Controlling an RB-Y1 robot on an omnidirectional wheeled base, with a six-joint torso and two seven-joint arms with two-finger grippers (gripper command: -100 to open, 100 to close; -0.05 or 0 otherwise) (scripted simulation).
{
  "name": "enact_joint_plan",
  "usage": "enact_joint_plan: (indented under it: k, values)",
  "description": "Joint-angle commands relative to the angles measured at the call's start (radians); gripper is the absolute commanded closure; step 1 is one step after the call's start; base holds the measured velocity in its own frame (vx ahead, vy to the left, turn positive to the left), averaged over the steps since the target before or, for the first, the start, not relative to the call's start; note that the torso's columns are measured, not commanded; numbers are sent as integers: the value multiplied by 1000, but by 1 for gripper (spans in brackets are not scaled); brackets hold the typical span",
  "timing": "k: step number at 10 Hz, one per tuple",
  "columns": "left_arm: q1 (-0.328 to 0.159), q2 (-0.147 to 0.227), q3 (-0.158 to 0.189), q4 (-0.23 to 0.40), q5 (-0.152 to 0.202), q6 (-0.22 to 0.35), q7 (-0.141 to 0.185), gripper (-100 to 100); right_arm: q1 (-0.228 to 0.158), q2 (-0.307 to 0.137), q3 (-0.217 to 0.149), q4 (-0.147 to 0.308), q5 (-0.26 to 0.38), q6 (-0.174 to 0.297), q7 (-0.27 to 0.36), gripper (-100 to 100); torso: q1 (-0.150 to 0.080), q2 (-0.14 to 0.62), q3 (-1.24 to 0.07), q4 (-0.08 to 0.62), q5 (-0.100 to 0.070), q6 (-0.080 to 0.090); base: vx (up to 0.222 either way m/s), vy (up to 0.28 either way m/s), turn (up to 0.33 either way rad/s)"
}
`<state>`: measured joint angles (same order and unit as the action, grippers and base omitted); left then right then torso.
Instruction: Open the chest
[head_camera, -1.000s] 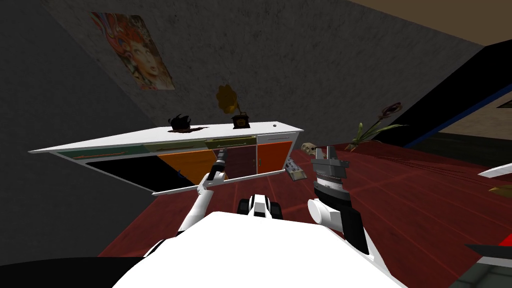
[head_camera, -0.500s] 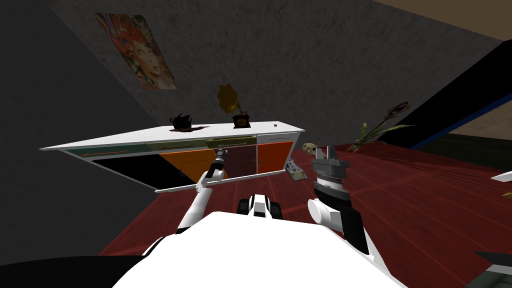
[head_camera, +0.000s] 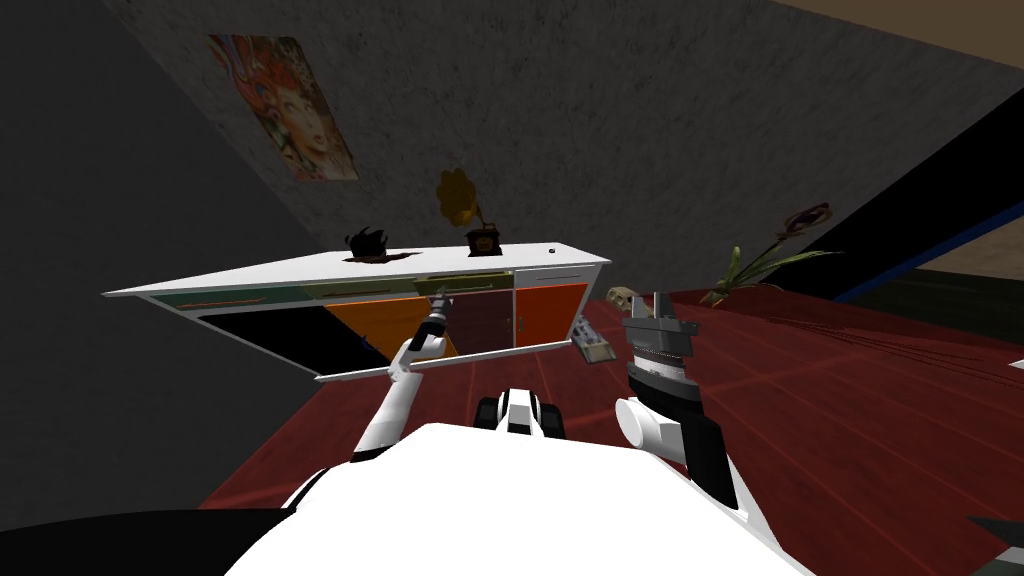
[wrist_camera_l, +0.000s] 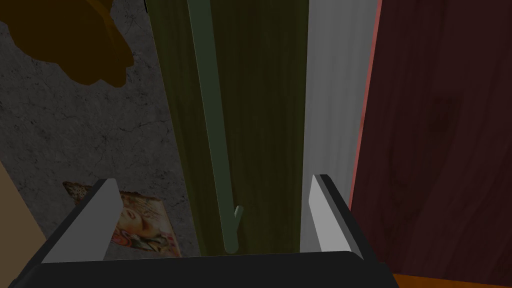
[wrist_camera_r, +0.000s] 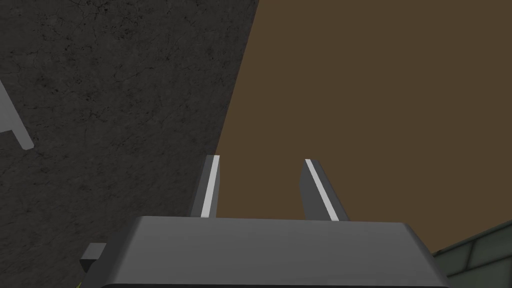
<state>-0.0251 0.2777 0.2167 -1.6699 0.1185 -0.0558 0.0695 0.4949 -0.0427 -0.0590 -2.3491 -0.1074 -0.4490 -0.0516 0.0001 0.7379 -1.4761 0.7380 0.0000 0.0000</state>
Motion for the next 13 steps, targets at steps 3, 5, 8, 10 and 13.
enact_joint_plan:
  k: [3, 5, 8, 10, 13]
  values:
    - [-17, 10, 13, -8, 9, 55, 6, -100, 0, 0, 0, 0, 0, 0, 0, 0, 0, 0, 0, 0, 0, 0, -2, -16, 22]
    - [-38, -51, 4, -27, -24, 84, -24, -100, 0, 0, 0, 0, 0, 0, 0, 0, 3, 0, 0, 0, 1, 0, 12, 63, 41]
    - [-58, -112, -6, -46, -57, 108, -54, -100, 0, 0, 0, 0, 0, 0, 0, 0, 0, 0, 0, 0, 0, 0, 27, 84, 24]
    - [-72, -152, -13, -59, -79, 125, -75, -100, 0, 0, 0, 0, 0, 0, 0, 0, -2, 0, 0, 0, 0, 0, 20, 59, 26]
    - [-90, -176, -16, -55, -92, 132, -86, -100, 0, 0, 0, 0, 0, 0, 0, 0, 0, 0, 0, 0, 0, 0, 15, 55, 19]
